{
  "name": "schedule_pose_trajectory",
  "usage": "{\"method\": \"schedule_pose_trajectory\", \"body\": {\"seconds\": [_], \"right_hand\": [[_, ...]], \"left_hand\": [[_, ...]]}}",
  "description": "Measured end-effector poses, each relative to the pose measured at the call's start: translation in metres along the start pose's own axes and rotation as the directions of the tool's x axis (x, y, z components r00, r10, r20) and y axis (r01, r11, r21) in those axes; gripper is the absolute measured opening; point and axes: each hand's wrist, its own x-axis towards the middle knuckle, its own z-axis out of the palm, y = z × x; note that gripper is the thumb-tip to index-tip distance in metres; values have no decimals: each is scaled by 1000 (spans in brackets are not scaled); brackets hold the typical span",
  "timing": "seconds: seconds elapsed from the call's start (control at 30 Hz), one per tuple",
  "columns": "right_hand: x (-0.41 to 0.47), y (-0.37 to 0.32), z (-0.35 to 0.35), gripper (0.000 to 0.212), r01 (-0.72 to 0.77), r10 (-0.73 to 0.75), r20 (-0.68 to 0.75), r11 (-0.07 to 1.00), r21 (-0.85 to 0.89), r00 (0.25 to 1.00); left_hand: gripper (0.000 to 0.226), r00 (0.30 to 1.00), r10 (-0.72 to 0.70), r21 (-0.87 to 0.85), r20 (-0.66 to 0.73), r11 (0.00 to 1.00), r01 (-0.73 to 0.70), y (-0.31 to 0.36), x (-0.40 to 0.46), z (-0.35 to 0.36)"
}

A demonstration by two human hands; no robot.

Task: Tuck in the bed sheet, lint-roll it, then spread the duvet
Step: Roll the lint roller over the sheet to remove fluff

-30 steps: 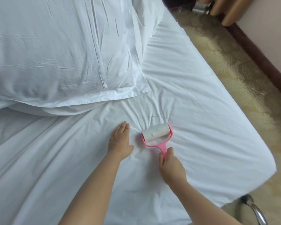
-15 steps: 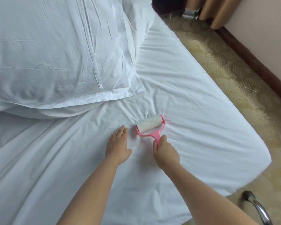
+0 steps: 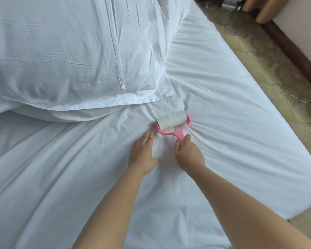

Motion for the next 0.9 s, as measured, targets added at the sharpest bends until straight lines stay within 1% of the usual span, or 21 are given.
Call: {"method": "schedule_pose_trajectory", "body": {"seconds": [0.1,0.17,0.23,0.3,0.47,0.7,0.8,0.9], "right_hand": [[28,-22,-7,22,33,-33,-12,999,14,999],[30,-24,-6,22,31,-31,-9,999,18,999],[16,-14,-2,19,6,-6,3,1000,23,1000],[-7,3,3,21,-9,9,17,1000,27,1000],[-61,40,4,21,-43,44,41,999,-13,998],[-86,53,5,21,-49,50,-35,999,13,998],[-101,62,12,23,-65,66,-59,998,20,996],[-119,71,19,23,-57,59,-80,998,23,995]], "left_hand": [[98,999,-11,-27,-47,1000,10,-2,9,-1],[101,998,-34,-20,-59,999,33,-2,11,-2],[103,996,-60,0,-60,998,60,-2,9,-1],[100,994,-85,14,-62,996,86,2,3,-1],[82,999,-40,68,-27,997,42,19,-18,-2],[63,1000,-4,-6,-24,1000,4,29,-45,7],[52,996,-2,-68,-86,998,-3,26,-51,12],[40,986,-45,-210,-163,978,10,27,-59,18]]}}
